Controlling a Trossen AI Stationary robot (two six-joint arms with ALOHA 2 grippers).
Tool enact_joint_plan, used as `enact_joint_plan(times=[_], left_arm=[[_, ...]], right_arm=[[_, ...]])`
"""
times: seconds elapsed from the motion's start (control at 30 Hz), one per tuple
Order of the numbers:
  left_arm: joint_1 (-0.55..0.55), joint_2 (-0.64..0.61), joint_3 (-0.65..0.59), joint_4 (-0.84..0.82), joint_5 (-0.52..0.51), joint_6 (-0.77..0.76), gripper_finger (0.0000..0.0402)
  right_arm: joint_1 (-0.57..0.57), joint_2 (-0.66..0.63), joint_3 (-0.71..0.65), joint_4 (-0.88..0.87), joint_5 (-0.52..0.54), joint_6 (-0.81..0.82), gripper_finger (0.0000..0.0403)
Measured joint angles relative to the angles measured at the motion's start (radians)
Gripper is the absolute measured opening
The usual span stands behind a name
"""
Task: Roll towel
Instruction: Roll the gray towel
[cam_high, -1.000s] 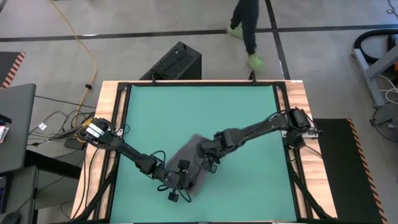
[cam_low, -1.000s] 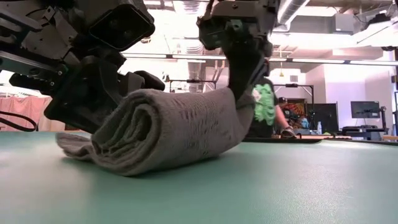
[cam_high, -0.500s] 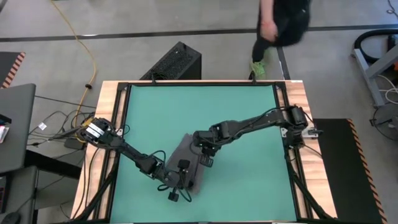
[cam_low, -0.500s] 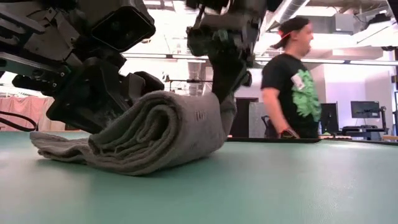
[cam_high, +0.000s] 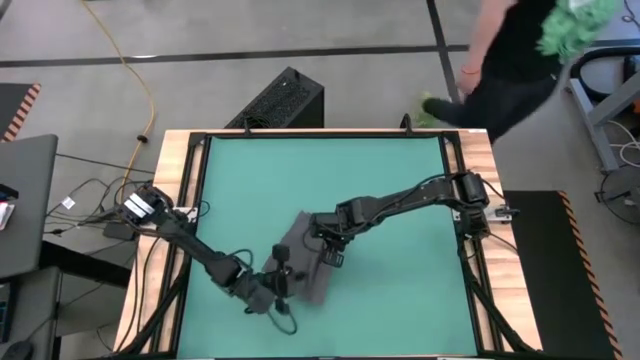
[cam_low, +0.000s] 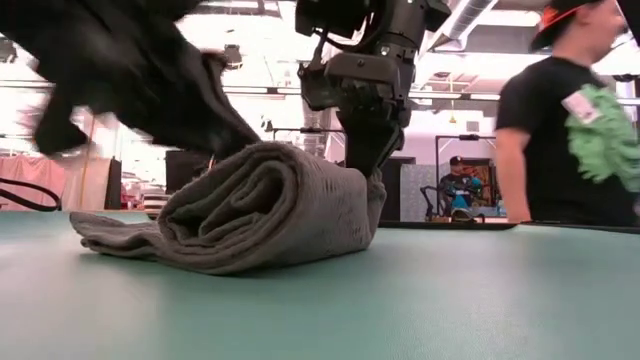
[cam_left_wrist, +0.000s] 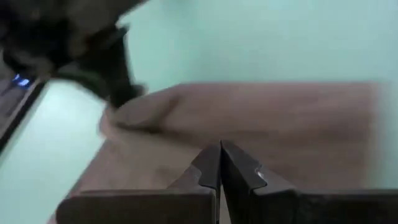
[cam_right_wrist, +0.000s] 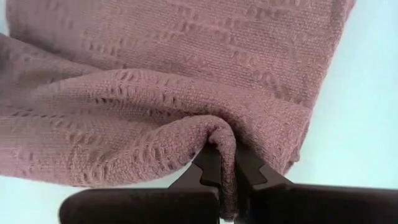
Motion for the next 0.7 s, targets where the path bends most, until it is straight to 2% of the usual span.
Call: enact_joint_plan(times=[0.17, 0.33, 0.7], left_arm=[[0.119, 0.055, -0.024, 0.045, 0.076, 0.085, 0.0000], [0.154, 0.063, -0.048, 0.165, 0.101, 0.178, 0.0000], [0.255, 0.064, -0.153, 0.358, 0.296, 0.133, 0.0000]], right_arm=[[0.000, 0.001, 0.000, 0.000, -0.002, -0.019, 0.0022], [0.001, 0.001, 0.000, -0.014, -0.007, -0.022, 0.0022], [-0.003, 0.001, 0.003, -0.031, -0.030, -0.037, 0.0022]])
